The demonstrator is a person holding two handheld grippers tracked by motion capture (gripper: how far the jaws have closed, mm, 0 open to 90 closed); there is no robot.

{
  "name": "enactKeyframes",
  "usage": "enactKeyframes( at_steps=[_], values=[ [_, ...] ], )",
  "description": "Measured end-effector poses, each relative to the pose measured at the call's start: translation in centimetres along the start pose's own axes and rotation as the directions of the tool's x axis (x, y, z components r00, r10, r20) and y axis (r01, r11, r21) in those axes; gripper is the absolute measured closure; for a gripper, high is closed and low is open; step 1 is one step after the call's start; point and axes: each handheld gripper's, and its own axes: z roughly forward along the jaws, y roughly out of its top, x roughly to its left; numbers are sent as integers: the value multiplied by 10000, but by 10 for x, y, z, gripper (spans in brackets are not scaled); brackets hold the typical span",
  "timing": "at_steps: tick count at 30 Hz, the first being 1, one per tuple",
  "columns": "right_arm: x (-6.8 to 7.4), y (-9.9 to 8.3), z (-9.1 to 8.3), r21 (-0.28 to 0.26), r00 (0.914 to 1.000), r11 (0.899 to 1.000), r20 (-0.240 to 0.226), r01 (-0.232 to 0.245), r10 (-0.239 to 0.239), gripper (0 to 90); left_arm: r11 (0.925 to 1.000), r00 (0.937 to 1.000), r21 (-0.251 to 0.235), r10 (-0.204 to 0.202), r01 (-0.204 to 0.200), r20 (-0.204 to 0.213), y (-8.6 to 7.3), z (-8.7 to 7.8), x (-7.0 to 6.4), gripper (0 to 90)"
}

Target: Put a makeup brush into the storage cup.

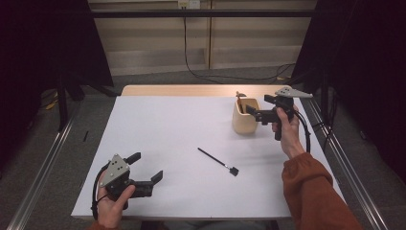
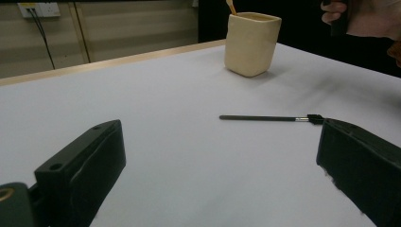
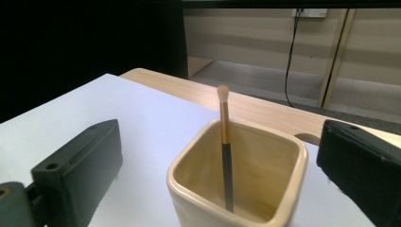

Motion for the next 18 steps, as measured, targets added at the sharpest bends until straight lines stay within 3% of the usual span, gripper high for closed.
enactKeyframes(
  at_steps=[13, 18],
  values=[
    [2, -13, -31, -118, 9998, 9998, 137, 158, -157, 14, 10000, 10000, -36, -17, 17, -59, 0, -2, 1, 21],
    [4, -16, -42, -167, 10000, 9999, 80, 3, -2, 14, 10000, 10000, -43, -39, 38, -65, 0, -1, 1, 21]
  ],
)
